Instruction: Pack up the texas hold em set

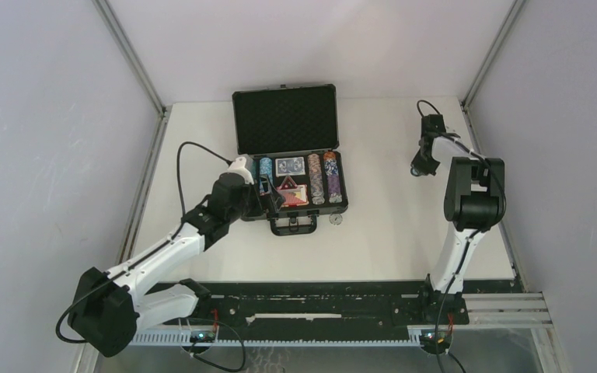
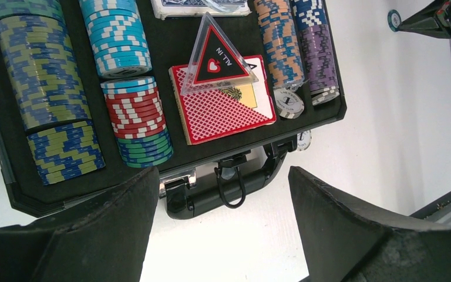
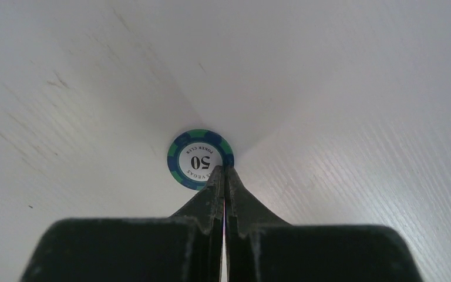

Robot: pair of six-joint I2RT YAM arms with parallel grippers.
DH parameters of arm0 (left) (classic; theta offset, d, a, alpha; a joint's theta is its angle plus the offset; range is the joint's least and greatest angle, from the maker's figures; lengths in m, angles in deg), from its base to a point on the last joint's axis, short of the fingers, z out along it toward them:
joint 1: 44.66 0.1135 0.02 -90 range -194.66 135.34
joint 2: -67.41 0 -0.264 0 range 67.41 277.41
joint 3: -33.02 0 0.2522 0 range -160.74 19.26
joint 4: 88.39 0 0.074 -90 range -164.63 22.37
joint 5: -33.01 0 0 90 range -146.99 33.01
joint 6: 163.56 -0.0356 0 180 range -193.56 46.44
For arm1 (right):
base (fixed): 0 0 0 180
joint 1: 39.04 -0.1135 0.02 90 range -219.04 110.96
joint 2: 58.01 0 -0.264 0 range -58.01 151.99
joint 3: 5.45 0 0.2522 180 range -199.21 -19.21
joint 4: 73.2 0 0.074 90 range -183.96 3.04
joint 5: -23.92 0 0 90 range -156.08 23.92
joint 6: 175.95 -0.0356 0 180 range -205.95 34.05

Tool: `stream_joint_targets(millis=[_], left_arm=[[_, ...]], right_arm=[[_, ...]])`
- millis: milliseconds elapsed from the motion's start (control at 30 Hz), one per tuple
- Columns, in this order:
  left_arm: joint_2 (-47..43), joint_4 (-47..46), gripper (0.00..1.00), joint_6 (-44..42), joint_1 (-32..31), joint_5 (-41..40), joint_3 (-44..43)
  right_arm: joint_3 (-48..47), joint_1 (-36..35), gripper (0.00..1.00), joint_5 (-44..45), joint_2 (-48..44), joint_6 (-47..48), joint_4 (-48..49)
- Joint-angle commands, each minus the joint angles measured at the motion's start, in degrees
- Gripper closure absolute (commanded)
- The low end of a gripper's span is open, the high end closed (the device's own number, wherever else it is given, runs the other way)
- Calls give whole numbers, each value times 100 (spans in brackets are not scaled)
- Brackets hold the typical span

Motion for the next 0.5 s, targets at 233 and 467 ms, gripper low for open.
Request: stream_joint_targets(millis=[233,467], left_arm=[[-282,-264,15,70,-20,211,58],[-269,-251,15,81,-20,236,52]], right_arm=[[800,-94,100,-71,-631,-45,120],[747,-172,100,-538,-545,221,-361]])
